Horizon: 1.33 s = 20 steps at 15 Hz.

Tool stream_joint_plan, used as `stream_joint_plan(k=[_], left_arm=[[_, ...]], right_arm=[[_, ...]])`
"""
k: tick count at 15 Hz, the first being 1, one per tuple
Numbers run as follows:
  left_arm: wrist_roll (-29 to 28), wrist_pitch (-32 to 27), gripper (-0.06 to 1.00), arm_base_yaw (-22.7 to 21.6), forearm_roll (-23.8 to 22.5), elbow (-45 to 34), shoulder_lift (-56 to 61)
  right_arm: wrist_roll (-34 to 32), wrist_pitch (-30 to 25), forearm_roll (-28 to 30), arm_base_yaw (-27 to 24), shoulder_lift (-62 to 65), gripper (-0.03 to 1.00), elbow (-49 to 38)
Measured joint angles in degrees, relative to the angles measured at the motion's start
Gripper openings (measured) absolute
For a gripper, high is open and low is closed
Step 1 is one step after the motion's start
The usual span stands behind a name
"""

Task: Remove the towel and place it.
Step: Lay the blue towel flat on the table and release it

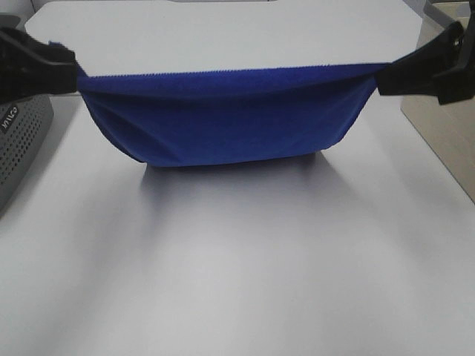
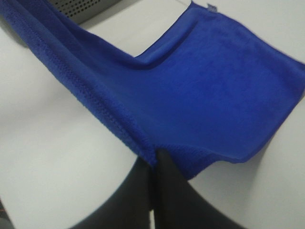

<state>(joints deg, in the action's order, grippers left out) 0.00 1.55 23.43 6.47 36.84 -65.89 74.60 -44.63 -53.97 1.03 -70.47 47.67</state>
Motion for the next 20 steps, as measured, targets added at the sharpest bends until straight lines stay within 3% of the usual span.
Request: stream_joint_plan(k=[8,13,20], left_arm=[[-3.61,-18.62,0.0,0.0,6.93,-9.85,10.31],[-3.61,-26.3,0.0,0.0,13.01,-11.17,10.37],[-7.96,-37.59,0.0,-0.23,15.24,-11.4,10.43]], right_arm=[[-0.92,-2.69,-1.03,0.11,6.36,0.02,-15.93],[-3.32,-5.16,4.24,0.11,6.65,0.02,-17.07],[-3.38,-10.43,7.39,-0.06,6.7,0.02,-22.0]])
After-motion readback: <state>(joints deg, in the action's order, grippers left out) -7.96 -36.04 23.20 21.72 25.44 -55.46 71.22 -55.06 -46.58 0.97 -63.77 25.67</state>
